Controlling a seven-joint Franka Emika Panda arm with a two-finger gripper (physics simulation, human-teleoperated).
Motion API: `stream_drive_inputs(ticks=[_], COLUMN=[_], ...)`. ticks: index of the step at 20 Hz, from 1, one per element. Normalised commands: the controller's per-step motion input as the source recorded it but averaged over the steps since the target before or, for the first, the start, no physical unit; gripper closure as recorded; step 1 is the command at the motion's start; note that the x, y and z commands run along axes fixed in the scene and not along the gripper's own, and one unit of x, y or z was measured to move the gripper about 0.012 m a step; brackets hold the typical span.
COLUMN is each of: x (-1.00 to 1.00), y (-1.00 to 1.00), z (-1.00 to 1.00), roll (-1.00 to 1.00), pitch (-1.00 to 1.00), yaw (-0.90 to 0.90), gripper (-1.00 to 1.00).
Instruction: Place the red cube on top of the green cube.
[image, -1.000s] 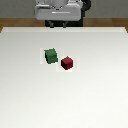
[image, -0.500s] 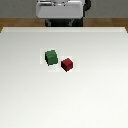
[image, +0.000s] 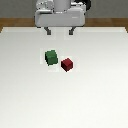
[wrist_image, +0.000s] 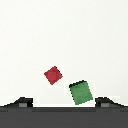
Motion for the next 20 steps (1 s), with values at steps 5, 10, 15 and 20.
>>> stream_drive_inputs(ticks=[5,10,15,20], x=[0.0,0.0,0.0,0.8], y=[0.0,0.0,0.0,0.0], z=[0.0,0.0,-0.2,0.0], roll=[0.0,0.0,0.0,0.0], pitch=[0.0,0.0,0.0,0.0], yaw=[0.78,0.33,0.03,0.0], gripper=[-1.0,-1.0,-1.0,-1.0])
